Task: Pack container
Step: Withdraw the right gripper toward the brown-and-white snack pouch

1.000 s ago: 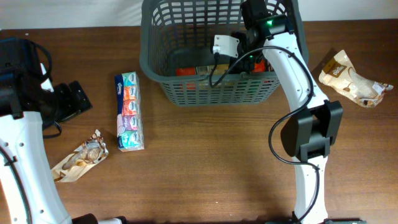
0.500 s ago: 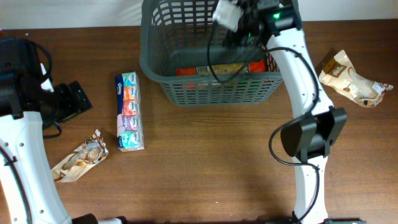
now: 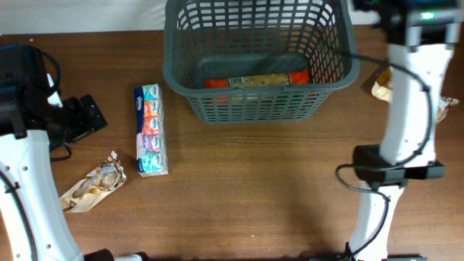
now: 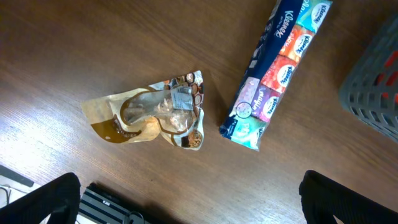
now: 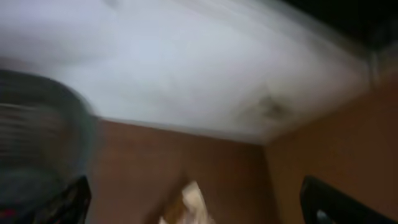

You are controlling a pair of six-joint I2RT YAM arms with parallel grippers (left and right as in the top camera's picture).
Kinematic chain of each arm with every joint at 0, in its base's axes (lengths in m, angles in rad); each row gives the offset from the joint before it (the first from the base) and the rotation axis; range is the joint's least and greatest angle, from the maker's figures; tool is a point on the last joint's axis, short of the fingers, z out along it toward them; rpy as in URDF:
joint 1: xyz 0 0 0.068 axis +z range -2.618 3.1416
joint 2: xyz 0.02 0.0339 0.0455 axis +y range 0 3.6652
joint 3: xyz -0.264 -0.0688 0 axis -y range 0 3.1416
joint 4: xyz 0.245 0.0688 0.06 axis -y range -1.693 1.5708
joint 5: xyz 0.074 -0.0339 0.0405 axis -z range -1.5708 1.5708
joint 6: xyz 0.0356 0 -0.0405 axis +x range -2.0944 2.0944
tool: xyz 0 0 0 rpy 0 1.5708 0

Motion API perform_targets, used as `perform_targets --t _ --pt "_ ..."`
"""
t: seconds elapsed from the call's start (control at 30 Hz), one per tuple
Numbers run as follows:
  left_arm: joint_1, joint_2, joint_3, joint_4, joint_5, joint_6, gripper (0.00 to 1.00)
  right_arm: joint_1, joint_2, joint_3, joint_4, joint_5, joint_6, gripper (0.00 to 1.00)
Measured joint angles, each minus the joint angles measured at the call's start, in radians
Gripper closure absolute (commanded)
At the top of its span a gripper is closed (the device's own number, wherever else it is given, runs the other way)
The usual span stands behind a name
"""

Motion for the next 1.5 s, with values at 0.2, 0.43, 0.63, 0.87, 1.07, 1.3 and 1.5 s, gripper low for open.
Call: perform_targets --t 0.2,0.43,0.63,0.87,1.07,1.3,1.5 --pt "0.0 0.0 0.0 0.0 0.0 0.0 0.01 -0.197 0.0 0.0 -0.215 -0.038 0.263 0.01" --pt "0.0 0.0 0.0 0.0 0.0 0.0 0.01 -0.3 0.0 0.0 -0.368 -0.344 0.343 0.01" --pt "0.0 0.0 0.0 0.0 0.0 0.0 0.01 -0.306 0.0 0.0 -0.324 -0.462 0.431 0.01" --pt "0.0 0.0 0.0 0.0 0.0 0.0 0.01 -0.32 -0.003 -0.097 -0.369 -0.274 1.085 0.01" --pt "0.0 0.0 0.0 0.0 0.0 0.0 0.01 -0.326 -0.002 -0.319 -0.278 -0.219 1.466 0.01" --pt "0.0 0.0 0.0 0.0 0.0 0.0 0.01 -0.327 -0.002 -0.449 -0.194 -0.2 1.586 0.01" --pt "0.0 0.0 0.0 0.0 0.0 0.0 0.01 -0.347 -0.001 -0.517 -0.129 -0.191 1.78 0.01"
